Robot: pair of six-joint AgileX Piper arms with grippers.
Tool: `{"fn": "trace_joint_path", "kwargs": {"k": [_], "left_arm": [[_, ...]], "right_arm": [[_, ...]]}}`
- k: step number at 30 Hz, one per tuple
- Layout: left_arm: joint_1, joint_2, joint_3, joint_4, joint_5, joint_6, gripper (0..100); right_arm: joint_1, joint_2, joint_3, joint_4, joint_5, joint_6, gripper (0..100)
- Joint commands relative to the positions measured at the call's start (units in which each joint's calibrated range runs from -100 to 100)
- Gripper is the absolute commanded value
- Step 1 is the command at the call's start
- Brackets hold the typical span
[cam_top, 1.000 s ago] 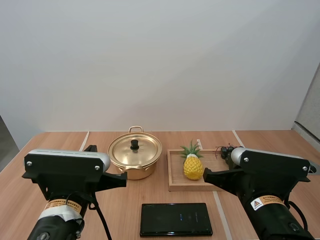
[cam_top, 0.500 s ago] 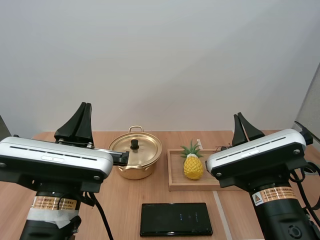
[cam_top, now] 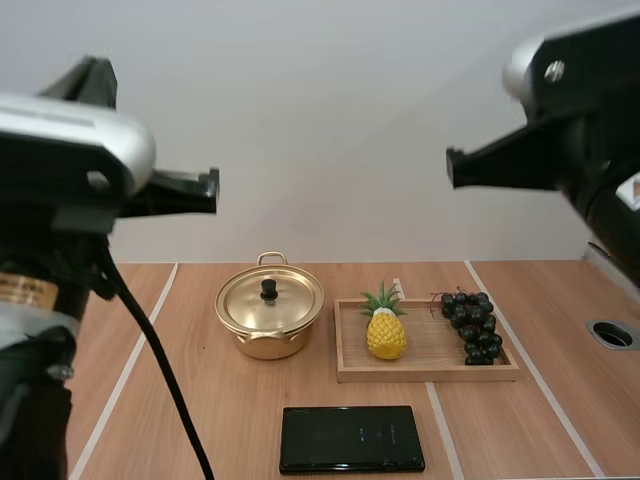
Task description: Open the pot, put the grape inside, and close it
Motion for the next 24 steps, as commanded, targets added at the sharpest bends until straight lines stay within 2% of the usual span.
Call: {"fn": "trace_joint_path", "kwargs": {"k": [1, 5, 9, 13, 17, 21, 24], "left_arm": [[0.01, 4.3, -9.9, -1.3, 8.5, -1.4, 0], [0.01, 11.9, -24.4, -1.3, 23.3, -3.4, 0], [0.01, 20.1, -38.1, -1.3, 35.2, -3.7, 0], [0.01, 28.4, -50.7, -1.3, 44.6, -3.7, 0], [0.01, 36.1, -60.2, -1.3, 58.2, -5.5, 0], [0.01, 43.3, -66.6, -1.3, 74.4, -6.7, 0], [0.01, 47.4, -68.1, -1.3, 79.6, -6.7, 0]], "right_arm": [[0.0, 5.0, -11.4, -3.5, 11.7, 6.2, 0], [0.0, 13.3, -28.3, -11.4, 29.0, 15.4, 0], [0.0, 22.0, -41.7, -16.0, 43.2, 17.3, 0], [0.0, 29.4, -51.6, -16.3, 58.2, 17.3, 0], [0.0, 37.4, -57.2, -16.3, 72.3, 17.3, 0], [0.0, 44.1, -58.4, -16.3, 72.3, 17.3, 0], [0.0, 48.2, -58.3, -16.4, 72.3, 17.3, 0]]}}
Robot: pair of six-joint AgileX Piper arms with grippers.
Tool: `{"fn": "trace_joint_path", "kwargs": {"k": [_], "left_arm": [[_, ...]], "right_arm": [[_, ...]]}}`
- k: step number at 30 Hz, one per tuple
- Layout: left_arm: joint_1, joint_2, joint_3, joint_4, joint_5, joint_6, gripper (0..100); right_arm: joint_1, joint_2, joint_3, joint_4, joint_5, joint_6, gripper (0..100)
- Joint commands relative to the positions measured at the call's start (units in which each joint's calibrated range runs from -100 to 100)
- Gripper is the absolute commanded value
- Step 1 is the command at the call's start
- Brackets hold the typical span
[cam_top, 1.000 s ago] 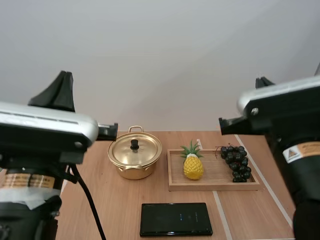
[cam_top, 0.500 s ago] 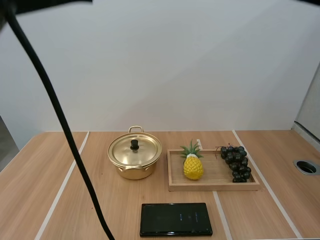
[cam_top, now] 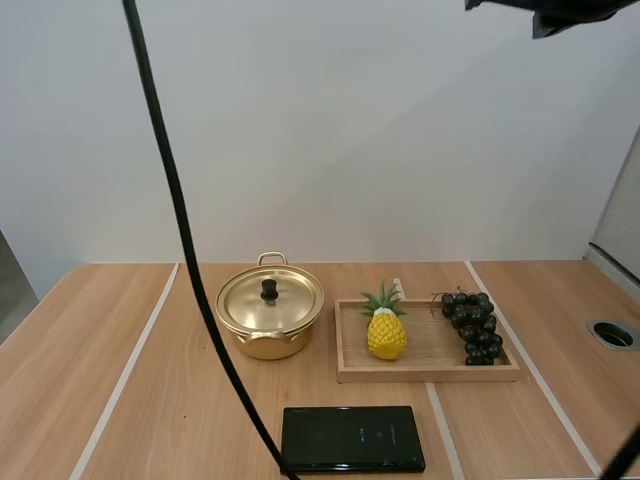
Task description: Open the pot, put the grape inside, and close it
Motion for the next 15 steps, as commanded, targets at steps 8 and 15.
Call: {"fn": "trace_joint_path", "kwargs": {"k": [8, 15], "left_arm": [[0.01, 13.5, -1.3, -0.7, 17.5, -0.7, 0], [0.01, 21.0, -1.3, -0.7, 21.6, -0.7, 0]], "right_arm": [[0.0, 8.7, 0.4, -2.9, 0.5, 1.2, 0], [0.0, 11.3, 2.6, -3.1, 0.5, 2.8, 0]]}}
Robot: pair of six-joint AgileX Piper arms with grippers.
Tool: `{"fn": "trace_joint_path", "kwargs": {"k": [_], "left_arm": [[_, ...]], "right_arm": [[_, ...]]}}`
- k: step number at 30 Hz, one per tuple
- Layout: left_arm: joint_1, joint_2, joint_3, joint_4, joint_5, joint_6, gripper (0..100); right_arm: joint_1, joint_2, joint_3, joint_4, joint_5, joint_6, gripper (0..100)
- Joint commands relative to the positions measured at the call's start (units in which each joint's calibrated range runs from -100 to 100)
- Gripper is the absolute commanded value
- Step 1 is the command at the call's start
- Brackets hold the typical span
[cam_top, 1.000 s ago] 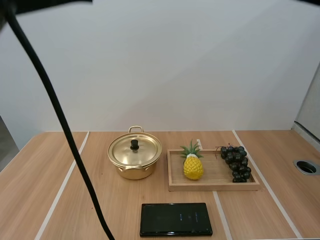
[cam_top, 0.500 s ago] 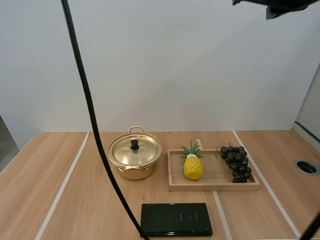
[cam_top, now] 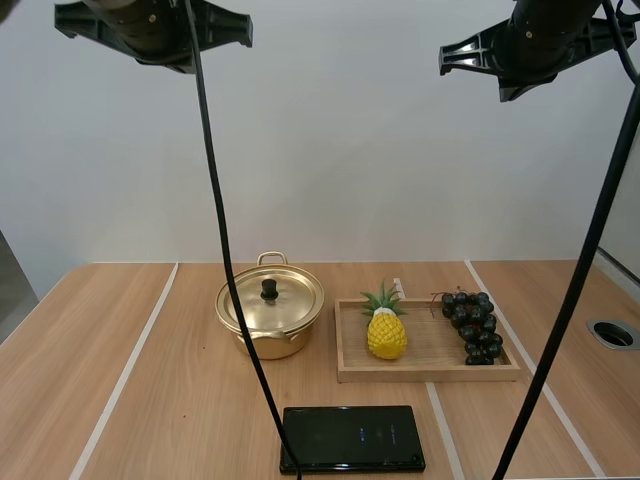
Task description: Open the pot, put the grape inside, and close it
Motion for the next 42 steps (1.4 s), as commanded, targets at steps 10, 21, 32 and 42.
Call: {"fn": "trace_joint_path", "kwargs": {"k": [10, 21, 32, 42], "left_arm": [[0.01, 5.3, -0.5, -1.2, 1.2, 4.9, 0], [0.01, 11.6, 2.0, -4.5, 5.0, 7.3, 0], [0.01, 15.9, 7.1, -4.5, 7.3, 7.3, 0], [0.01, 15.8, 7.1, -4.2, 7.6, 6.9, 0]], "right_arm": [[0.0, 0.7, 9.0, -4.6, 0.0, 0.7, 0], [-2.6, 0.8, 19.1, -7.6, 0.0, 4.3, 0], [-2.6, 0.8, 24.8, -2.3, 0.0, 4.2, 0], [-2.6, 0.8, 24.8, -4.1, 0.0, 4.2, 0]]}}
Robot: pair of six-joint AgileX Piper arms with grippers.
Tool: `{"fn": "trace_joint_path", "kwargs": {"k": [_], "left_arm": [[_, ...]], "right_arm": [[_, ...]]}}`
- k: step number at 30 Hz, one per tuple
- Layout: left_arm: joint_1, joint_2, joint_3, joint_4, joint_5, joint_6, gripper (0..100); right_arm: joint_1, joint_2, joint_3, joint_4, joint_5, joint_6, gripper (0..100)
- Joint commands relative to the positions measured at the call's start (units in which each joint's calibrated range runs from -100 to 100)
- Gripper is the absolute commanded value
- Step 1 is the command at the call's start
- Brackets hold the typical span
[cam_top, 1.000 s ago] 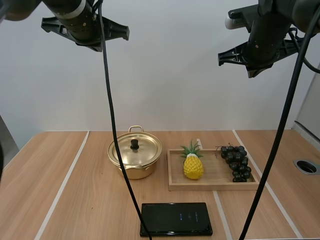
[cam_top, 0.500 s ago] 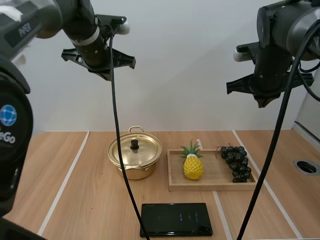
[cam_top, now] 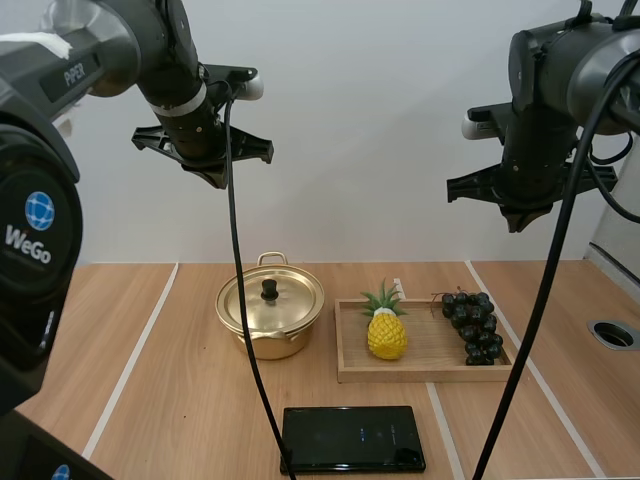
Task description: Open the pot, put the grape inside, and close it
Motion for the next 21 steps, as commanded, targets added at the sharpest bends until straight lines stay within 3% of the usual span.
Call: {"fn": "trace_joint_path", "kwargs": {"k": [1, 2, 3, 7, 8, 21], "left_arm": [[0.01, -0.1, 0.1, -0.5, 0.5, -0.8, 5], [0.01, -0.1, 0.1, 0.1, 0.5, -1.3, 13], [0.01, -0.1, 0.1, 0.6, 0.5, -1.4, 25], [0.01, -0.1, 0.1, 1.1, 0.1, -0.3, 100], [0.01, -0.1, 0.1, 0.8, -0.4, 0.3, 100], [0.01, 0.0, 0.1, -0.2, -2.6, 1.5, 100]], "right_arm": [[-0.1, -0.7, 0.1, -0.7, 0.0, 0.0, 0], [-0.1, -0.7, 0.1, -0.7, 0.0, 0.0, 7], [-0.1, -0.7, 0.1, -0.7, 0.0, 0.0, 21], [-0.1, -0.6, 0.1, -0.3, 0.0, 0.0, 90], [-0.1, -0.6, 0.1, -0.3, 0.0, 0.0, 100], [-0.1, -0.6, 0.1, 0.4, -1.4, 0.0, 100]]}}
